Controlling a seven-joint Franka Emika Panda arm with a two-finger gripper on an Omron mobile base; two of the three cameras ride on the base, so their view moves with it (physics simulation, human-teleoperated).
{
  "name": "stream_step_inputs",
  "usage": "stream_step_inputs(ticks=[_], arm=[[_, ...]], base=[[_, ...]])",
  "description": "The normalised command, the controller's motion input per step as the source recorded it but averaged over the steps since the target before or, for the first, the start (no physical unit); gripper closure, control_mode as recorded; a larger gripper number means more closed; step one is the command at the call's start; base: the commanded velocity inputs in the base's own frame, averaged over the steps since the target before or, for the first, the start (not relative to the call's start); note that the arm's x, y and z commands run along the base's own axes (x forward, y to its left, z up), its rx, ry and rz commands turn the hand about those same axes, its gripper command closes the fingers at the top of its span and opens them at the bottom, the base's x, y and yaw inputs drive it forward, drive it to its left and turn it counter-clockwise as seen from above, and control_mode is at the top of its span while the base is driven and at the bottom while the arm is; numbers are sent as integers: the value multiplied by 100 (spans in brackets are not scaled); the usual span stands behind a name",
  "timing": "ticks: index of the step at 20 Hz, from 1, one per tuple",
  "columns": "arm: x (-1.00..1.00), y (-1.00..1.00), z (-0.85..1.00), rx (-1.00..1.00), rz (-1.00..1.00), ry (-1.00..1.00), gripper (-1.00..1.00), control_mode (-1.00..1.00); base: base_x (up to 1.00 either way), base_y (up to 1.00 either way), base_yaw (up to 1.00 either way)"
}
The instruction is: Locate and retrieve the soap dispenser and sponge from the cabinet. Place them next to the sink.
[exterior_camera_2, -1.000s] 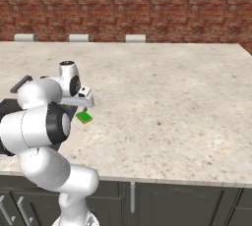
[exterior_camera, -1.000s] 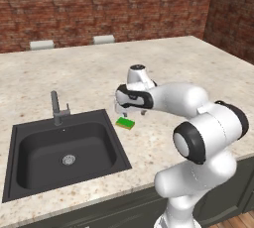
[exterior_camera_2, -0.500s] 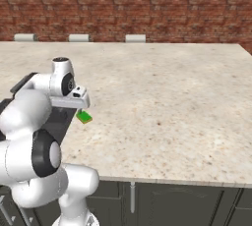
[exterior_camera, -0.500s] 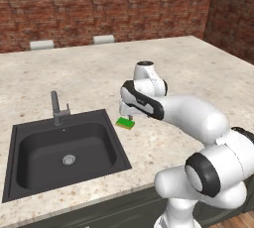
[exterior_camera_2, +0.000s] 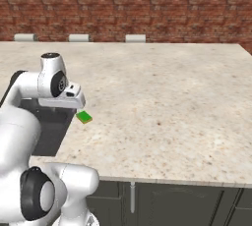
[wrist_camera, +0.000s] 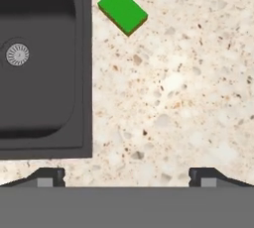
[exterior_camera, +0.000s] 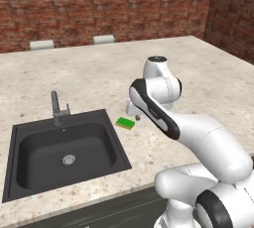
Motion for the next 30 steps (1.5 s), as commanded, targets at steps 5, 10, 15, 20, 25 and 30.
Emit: stream_step_inputs(ticks=[5,10,15,20,25,30], arm=[[-47,-35,15,-3,-1,-12,-100,-100],[-42,-27,1,-5,-3,-10,-100,-100],[-20,-7,10,-1,0,0,-100,-100],[0,0,0,0,0,0,-100,-100],[0,0,0,0,0,0,-100,100],[0,0,0,0,0,0,-100,100]], base=[[0,0,0],[0,0,0],[0,0,0],[0,0,0],[0,0,0],[0,-3,-1]])
